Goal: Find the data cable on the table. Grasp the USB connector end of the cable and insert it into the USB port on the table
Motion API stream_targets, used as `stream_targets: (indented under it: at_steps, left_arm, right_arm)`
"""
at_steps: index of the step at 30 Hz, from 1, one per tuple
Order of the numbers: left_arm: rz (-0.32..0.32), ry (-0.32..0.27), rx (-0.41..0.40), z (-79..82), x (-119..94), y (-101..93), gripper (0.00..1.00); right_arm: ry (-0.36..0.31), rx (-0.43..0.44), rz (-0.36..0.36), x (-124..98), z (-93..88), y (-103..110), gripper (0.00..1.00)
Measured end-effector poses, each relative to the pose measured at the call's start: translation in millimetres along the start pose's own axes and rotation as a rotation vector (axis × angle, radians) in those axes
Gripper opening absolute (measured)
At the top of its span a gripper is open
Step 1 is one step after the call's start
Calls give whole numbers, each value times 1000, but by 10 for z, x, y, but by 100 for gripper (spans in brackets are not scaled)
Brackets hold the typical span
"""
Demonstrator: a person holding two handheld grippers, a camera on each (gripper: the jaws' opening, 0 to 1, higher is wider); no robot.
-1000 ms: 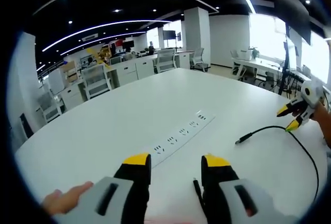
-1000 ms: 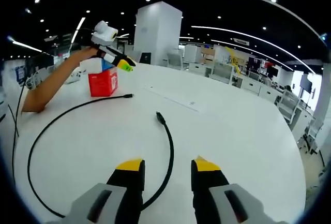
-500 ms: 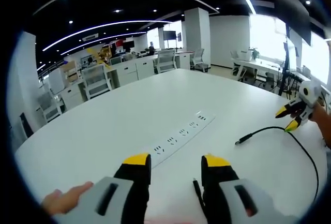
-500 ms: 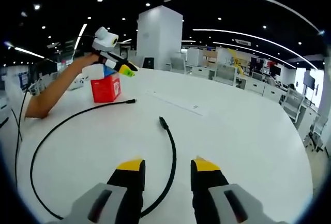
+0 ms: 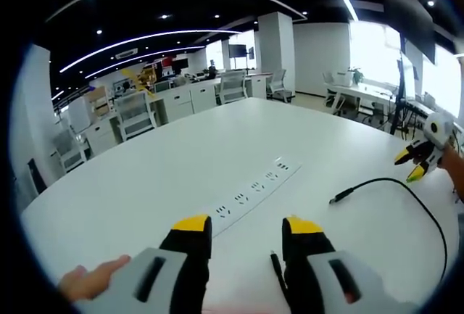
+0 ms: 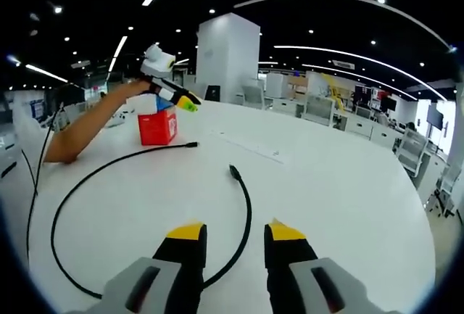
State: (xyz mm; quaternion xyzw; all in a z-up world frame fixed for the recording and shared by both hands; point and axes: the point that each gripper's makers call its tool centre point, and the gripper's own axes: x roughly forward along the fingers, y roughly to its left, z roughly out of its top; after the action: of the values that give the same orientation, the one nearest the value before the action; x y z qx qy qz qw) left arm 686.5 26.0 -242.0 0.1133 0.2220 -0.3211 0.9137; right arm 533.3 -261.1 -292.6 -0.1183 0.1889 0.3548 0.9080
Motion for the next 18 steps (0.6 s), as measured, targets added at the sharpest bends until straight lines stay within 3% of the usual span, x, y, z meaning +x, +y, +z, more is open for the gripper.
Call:
stream_targets:
  at_steps: [11,18]
  left_arm:
    - [-2,5,-2,-7,0,15,39]
    - [-2,5,-3,-23,-16,-2,39]
  right_arm:
    - [-16,-14,44,401,125,25,35]
    - [-1,-12,46,439,70,63,35]
